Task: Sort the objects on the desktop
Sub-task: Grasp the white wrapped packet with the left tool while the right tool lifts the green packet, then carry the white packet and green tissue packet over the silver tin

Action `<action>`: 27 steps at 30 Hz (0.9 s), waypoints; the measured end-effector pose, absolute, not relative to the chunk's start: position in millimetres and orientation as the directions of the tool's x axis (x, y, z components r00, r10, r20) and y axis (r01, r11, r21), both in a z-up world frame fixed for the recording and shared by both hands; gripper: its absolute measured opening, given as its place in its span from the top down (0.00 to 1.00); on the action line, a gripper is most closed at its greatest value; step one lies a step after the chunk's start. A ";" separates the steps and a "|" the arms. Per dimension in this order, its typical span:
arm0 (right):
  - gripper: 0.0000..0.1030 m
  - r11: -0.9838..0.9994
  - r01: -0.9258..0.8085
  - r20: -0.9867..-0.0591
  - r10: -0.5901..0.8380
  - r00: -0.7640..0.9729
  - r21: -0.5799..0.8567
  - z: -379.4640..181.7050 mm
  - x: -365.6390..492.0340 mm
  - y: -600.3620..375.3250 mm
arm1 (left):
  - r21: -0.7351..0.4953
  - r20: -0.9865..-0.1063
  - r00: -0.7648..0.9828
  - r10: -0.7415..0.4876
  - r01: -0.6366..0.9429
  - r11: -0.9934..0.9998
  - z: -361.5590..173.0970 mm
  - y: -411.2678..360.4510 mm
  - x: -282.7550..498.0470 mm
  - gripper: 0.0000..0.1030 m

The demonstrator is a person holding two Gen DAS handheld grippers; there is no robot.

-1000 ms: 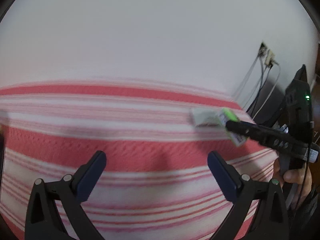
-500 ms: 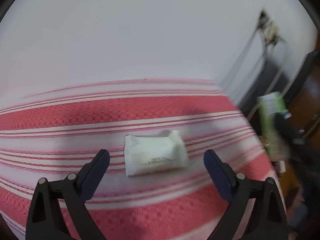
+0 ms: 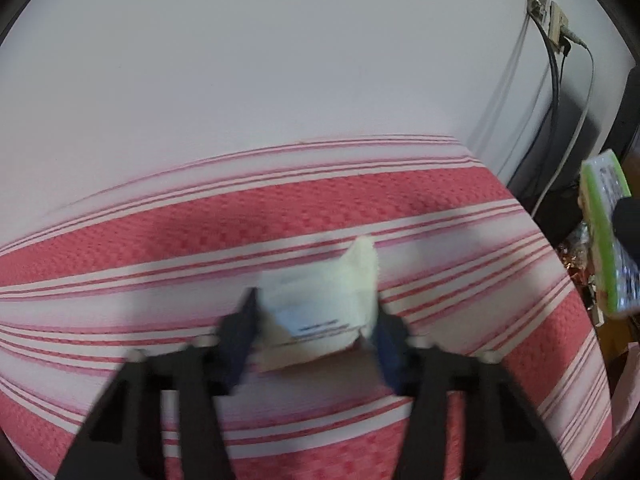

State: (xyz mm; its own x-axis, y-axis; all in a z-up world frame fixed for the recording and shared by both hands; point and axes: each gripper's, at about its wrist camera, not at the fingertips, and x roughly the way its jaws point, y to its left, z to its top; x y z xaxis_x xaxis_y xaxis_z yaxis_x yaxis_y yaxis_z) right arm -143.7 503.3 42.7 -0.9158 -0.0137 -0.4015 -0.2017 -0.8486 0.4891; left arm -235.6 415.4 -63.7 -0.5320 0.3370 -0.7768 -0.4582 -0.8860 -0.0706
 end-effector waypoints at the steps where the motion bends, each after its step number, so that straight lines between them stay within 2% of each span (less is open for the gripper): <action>1: 0.49 -0.850 -0.206 -0.400 -0.007 -0.916 0.485 42.8 -142.6 502.1 | -0.112 -0.769 -0.522 0.370 -0.459 -0.881 -62.1 406.8 -236.4 0.60; 2: 0.49 -0.853 -0.207 -0.399 -0.002 -0.917 0.479 42.8 -143.0 501.8 | -0.165 -0.751 -0.521 0.405 -0.447 -0.879 -59.3 393.2 -234.5 0.60; 4: 0.49 -0.859 -0.203 -0.393 0.002 -0.919 0.469 43.4 -142.4 499.3 | -0.189 -0.716 -0.549 0.431 -0.441 -0.877 -55.4 369.4 -228.1 0.60; 9: 0.49 -0.874 -0.187 -0.368 0.010 -0.930 0.448 46.0 -139.8 490.1 | -0.124 -0.628 -0.652 0.425 -0.455 -0.882 -30.1 323.8 -182.2 0.60; 16: 0.49 -0.927 -0.169 -0.312 0.060 -0.948 0.335 50.3 -132.3 465.1 | -0.047 -0.581 -0.738 0.343 -0.390 -0.920 -3.4 261.5 -123.5 0.60; 21: 0.49 -0.950 -0.192 -0.265 0.125 -0.956 0.246 54.1 -119.1 439.6 | -0.076 -0.566 -0.756 0.329 -0.350 -0.934 -3.5 232.1 -108.9 0.59; 27: 0.49 -0.970 -0.200 -0.264 0.159 -0.951 0.140 51.9 -96.2 387.5 | -0.092 -0.554 -0.774 0.306 -0.308 -0.947 -13.3 203.3 -99.1 0.59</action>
State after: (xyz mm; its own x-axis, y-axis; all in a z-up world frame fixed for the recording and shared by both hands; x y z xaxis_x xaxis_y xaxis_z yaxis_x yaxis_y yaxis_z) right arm -96.2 387.4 51.9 -0.9515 0.1586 -0.2637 -0.2005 -0.9696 0.1402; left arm -99.1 203.3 -13.3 -0.7744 0.3060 -0.5538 -0.3081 -0.9469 -0.0923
